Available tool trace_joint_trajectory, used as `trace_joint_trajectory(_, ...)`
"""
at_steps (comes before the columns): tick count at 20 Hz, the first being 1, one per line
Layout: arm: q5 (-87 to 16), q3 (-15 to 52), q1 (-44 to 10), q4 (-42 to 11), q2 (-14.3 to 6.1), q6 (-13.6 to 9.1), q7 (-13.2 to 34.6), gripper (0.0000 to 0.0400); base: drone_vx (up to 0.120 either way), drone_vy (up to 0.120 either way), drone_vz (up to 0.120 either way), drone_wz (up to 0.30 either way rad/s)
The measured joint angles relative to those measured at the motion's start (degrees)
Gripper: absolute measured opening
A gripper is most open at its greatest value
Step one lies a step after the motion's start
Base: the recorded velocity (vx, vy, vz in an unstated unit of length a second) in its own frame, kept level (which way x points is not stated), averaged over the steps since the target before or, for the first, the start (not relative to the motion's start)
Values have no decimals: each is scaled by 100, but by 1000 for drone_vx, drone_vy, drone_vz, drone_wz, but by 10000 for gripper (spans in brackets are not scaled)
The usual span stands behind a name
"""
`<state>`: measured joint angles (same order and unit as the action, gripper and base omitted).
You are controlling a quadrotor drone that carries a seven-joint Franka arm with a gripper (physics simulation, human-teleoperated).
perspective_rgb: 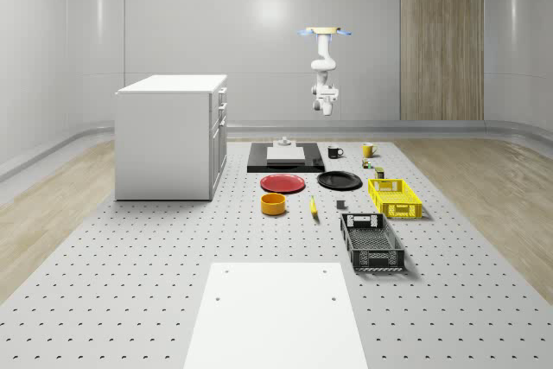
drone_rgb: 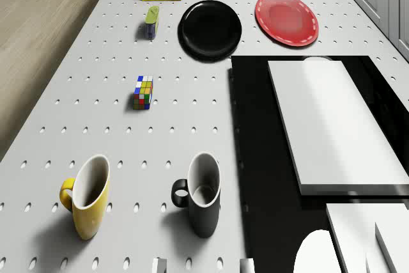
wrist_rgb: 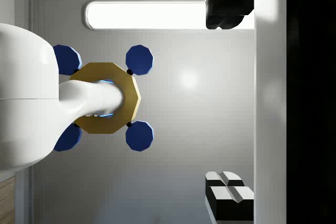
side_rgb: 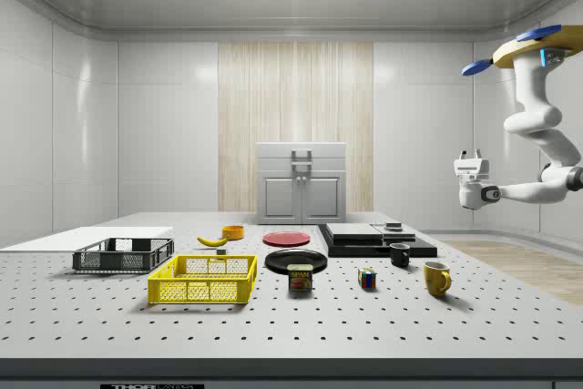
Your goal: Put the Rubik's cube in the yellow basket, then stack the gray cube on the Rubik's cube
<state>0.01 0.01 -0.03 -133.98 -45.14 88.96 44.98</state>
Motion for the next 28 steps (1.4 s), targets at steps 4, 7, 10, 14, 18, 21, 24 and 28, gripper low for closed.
trace_joint_trajectory(4, 4, 6, -11, 485, 72, -395, -7, 400, 120, 80, 0, 0)
trace_joint_trajectory(7, 7, 9, -18, 855, 186, -637, -10, 400, 120, 120, 0, 0)
trace_joint_trajectory(10, 9, 13, -23, 1183, 306, -832, -12, 400, 120, 120, 0, 0)
trace_joint_trajectory(14, 11, 16, -28, 1476, 418, -995, -14, 400, 120, 120, 0, 0)
trace_joint_trajectory(18, 12, 19, -33, 1621, 471, -1069, -16, 400, 120, 120, 0, 0)
trace_joint_trajectory(21, 13, 20, -35, 1669, 486, -1089, -17, 400, 120, 120, 0, 0)
trace_joint_trajectory(24, 14, 22, -38, 1689, 489, -1093, -18, 400, 120, 120, 0, 0)
trace_joint_trajectory(28, 14, 24, -41, 1694, 484, -1085, -19, 400, 120, 120, 0, 0)
